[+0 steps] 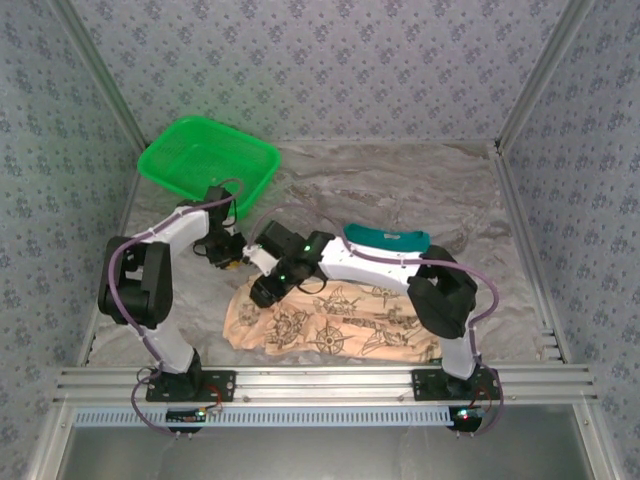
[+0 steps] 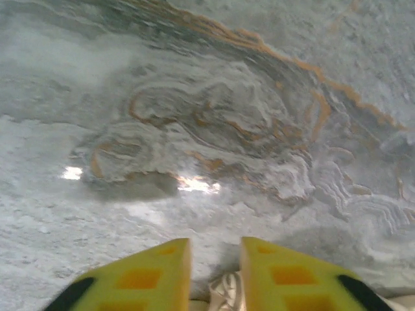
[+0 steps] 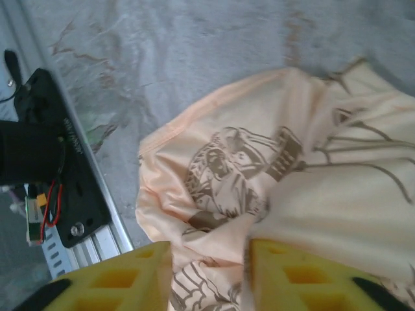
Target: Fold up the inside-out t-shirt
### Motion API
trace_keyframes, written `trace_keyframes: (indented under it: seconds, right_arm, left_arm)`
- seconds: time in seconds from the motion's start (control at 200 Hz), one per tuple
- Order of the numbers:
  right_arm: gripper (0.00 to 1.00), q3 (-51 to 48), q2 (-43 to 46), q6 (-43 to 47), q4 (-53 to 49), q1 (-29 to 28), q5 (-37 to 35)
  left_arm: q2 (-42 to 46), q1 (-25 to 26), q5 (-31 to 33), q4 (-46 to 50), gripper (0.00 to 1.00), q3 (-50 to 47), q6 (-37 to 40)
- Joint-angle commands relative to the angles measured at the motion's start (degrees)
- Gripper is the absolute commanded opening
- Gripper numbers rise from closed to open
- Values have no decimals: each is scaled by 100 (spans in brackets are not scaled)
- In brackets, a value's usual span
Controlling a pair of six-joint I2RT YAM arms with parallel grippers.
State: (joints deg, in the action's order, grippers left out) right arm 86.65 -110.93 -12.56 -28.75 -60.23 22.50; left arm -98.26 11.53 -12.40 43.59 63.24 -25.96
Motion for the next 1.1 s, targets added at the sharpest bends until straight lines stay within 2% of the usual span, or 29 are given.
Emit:
trace_keyframes:
  seconds: [0.0,0.12,0.245,0.31,0.35,0.42,0.495,0.555,0.595,0.645,0.74,0.875,0.89,0.929,0.979,1.094]
  right_arm:
    - [43,-143,47,-21,0,171,202]
    - [47,-801,754,-245,213,755,179]
    - [54,-1591,1417,-242,410,1437,579]
    - [55,-1804,1715,-258,192,1783,438]
    - [55,-2151,1966,-345,55,1936,121]
    - [55,-2631,2518,-865,-205,2206,-1026]
    - [55,-3299,3233,-1848,-619,2651,-2125]
    - [56,-3874,3843,-3023,-1165,2969,-2987]
    - [57,-4269,4270,-3631,-1506,3125,-3373]
    - [58,-4688,4735,-4031,-1711,3407,-3499]
    - [62,-5065,5165,-4342,-2047,4129,-3338]
    - [61,-5568,5054,-3968,-1483,5520,-2447]
    - [61,-5635,5008,-3914,-1299,5653,-2388]
    - [58,-5814,4850,-3711,-873,5945,-2225]
    - [48,-5952,4584,-3681,-634,6250,-2076]
    - [10,-5916,4297,-3698,-648,6526,-2438]
  left_arm:
    - [219,20,-645,125,40,7,107]
    - [114,297,-810,191,48,219,434]
    - [-255,742,-517,345,53,591,637]
    - [-454,949,-279,462,53,724,662]
    - [-528,1056,-27,529,54,738,662]
    - [-565,1140,337,483,54,583,657]
    - [-564,1141,302,356,53,358,599]
    - [-565,1163,234,275,52,187,533]
    - [-542,1186,173,210,51,87,521]
    - [-506,1218,103,170,50,-18,545]
    - [-442,1212,19,160,42,-158,595]
    - [-387,1186,135,101,3,-227,584]
    - [-379,1169,134,97,0,-232,576]
    - [-341,1111,162,103,0,-241,513]
    - [-251,999,213,119,0,-293,379]
    - [173,436,265,41,0,-669,-2]
